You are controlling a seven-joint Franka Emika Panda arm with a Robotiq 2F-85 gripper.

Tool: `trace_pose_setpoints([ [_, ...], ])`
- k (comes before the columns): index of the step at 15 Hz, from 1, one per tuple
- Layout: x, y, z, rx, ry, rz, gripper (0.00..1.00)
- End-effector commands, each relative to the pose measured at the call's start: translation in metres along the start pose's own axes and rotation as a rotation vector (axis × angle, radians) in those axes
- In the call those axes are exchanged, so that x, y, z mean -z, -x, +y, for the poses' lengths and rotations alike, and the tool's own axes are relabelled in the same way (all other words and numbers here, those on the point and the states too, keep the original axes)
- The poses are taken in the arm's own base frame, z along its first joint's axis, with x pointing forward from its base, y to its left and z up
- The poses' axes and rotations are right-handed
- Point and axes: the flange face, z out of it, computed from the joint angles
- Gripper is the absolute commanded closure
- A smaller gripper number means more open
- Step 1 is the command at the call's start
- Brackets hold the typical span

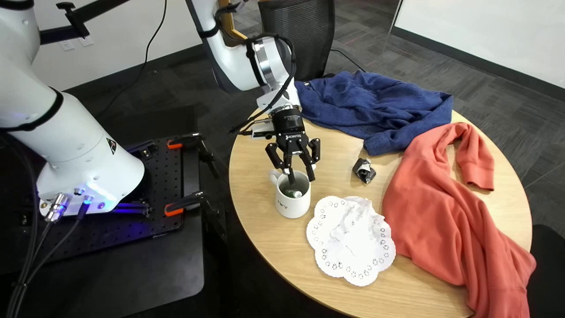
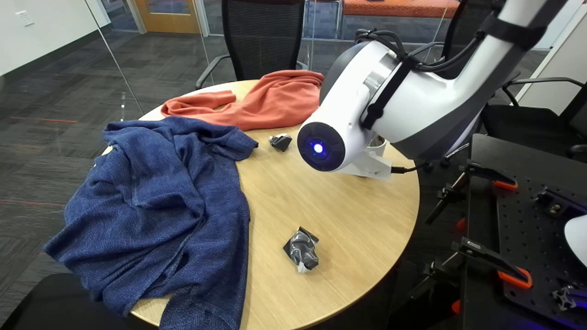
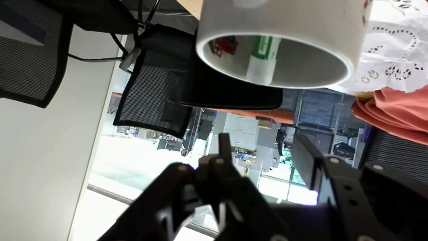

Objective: Put the green marker inside the white mug

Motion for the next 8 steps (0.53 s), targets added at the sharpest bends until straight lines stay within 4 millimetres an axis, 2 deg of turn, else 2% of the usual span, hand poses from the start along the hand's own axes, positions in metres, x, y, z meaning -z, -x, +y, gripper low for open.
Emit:
trace_pose_setpoints([
  [1, 0.004, -0.016, 0.001, -0.026, 0.010, 0.016, 0.16],
  [3, 0.008, -0.029, 0.004, -0.048, 0.008, 0.024, 0.01],
  [8, 0.016, -0.070, 0.008, -0.112, 0.000, 0.027, 0.00],
])
